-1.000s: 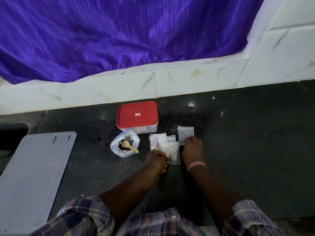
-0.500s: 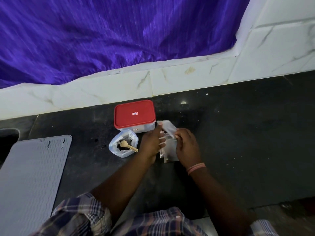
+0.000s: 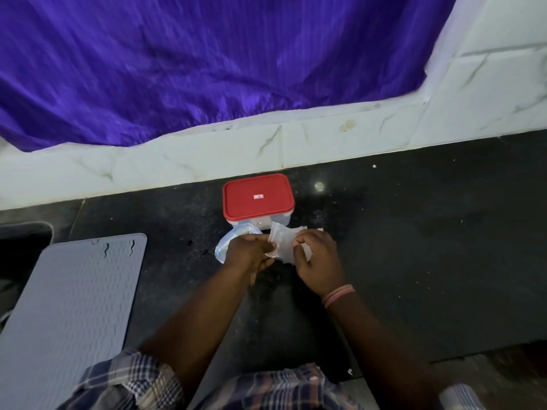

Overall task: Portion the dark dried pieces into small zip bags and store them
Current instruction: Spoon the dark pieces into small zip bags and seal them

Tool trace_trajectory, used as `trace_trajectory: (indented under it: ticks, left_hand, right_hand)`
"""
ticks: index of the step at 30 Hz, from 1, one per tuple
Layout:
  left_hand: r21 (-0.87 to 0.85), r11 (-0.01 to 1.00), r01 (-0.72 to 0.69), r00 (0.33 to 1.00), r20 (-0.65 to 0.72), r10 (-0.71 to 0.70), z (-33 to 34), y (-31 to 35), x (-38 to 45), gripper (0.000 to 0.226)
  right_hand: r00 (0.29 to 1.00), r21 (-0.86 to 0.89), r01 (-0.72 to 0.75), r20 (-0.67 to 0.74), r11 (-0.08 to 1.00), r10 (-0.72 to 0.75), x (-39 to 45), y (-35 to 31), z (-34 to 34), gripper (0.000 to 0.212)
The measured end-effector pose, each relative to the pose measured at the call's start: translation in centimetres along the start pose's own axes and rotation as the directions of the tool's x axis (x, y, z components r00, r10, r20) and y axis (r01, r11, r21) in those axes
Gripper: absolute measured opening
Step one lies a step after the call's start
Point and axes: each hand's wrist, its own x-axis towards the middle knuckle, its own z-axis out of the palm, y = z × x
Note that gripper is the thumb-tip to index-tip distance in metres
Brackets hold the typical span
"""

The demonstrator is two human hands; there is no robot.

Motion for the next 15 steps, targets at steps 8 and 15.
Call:
trace_trajectory:
  ticks: [8, 15]
  left_hand:
    - [0.002, 0.977, -0.215, 0.977, 0.004, 0.215, -1.9, -0.8, -0.7, 0.019]
    - [0.035, 0.949, -0.313, 0.95, 0.026, 0.312, -2.7, -1.3, -1.9, 0.015]
  right_hand:
    - [0.91, 0.337, -0.388, -0.008, 0.858, 0.415, -0.7, -6.2, 3.3, 0.015]
    - [0.857, 0.381, -0.486, 0.029, 0.787, 0.515, 0.1, -7.8, 4.0, 0.009]
